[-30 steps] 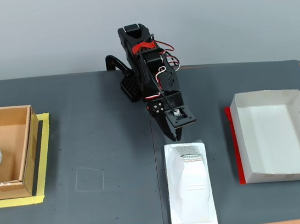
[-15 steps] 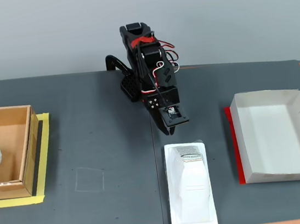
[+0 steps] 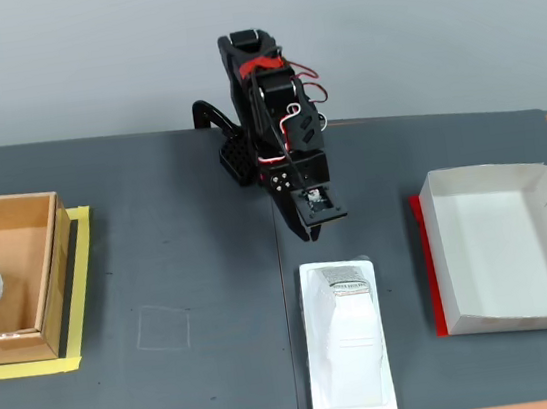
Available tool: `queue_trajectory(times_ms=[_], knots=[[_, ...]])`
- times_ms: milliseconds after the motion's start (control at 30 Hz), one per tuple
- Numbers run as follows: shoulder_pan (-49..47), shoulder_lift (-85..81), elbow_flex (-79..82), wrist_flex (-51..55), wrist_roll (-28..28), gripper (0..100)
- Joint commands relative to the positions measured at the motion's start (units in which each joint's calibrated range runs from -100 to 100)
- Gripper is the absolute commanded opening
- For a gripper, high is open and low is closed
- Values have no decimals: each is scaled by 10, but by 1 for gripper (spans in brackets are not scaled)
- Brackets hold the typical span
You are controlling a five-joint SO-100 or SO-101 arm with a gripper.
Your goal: Pick the sandwich and put it in the gray box
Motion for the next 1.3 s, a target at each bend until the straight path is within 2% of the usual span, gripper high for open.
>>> queue_trajectory(times_ms=[0, 100, 300, 533, 633, 700, 967, 1267], knots=[[5, 99, -121, 27, -2, 2], [20, 174, -193, 63, -6, 2], [17, 294, -361, 96, -48, 2], [4, 408, -459, 105, -58, 3], [7, 448, -506, 126, -86, 4], [9, 477, -539, 145, -95, 8], [5, 585, -680, 233, -95, 35], [-25, 713, -824, 253, -101, 42]])
